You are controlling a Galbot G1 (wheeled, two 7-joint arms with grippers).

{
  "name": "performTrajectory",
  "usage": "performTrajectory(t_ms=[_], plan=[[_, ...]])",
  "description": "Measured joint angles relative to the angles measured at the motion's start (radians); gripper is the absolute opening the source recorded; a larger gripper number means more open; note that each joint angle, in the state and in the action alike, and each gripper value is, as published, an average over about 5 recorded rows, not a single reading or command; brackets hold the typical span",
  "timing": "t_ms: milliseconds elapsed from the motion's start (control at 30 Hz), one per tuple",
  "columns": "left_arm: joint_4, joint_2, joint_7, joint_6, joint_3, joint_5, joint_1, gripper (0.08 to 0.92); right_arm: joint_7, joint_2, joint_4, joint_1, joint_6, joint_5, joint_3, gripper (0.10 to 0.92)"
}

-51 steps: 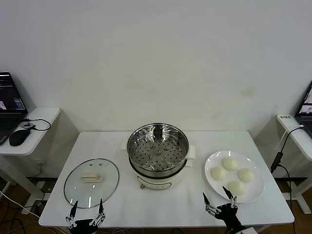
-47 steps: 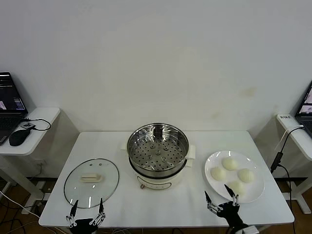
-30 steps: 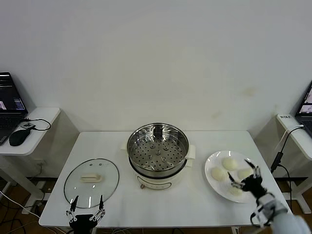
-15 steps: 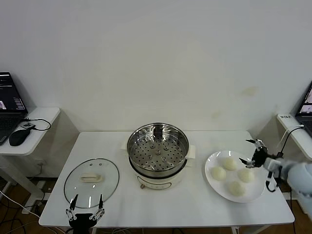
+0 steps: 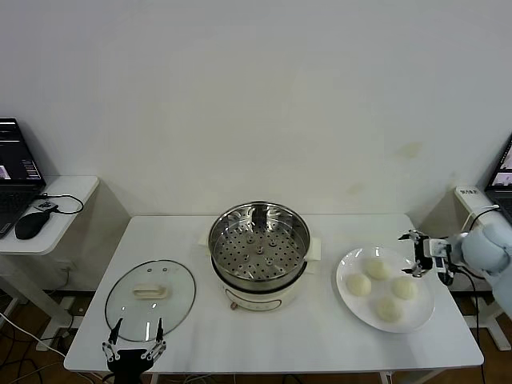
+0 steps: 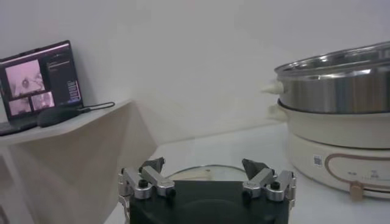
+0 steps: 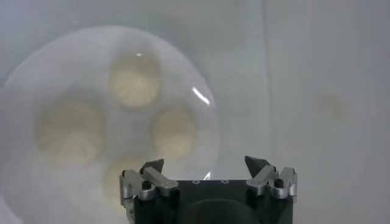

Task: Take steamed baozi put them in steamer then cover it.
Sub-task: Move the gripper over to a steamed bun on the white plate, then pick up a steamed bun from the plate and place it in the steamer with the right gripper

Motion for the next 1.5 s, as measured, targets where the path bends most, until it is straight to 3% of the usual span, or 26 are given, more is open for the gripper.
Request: performTrajectory(t_ms=[500,833,1233,1500], plan=[[0.000,0.004,0.001,0.005,-0.020,-0.007,-0.005,0.823,-0.049,0.151,-0.189,0.162,0.018,-0.059,-0.204,0.818],[0.000,0.009,0.003,0.009,-0.024,-0.017,-0.009,0.823,-0.057,0.201,-0.258,0.184,0.016,-0.087,-0.240,0.766],[-0.005,0.004,0.002,0.008,-0.025,-0.015,-0.007,0.823,-0.052,0.228,-0.311,0.203,0.005,-0.097,-0.248,0.689],[-0.005,0.002,0.000,0.006,-0.025,-0.015,-0.005,0.823,-0.061,0.228,-0.314,0.211,0.007,-0.092,-0.257,0.583]])
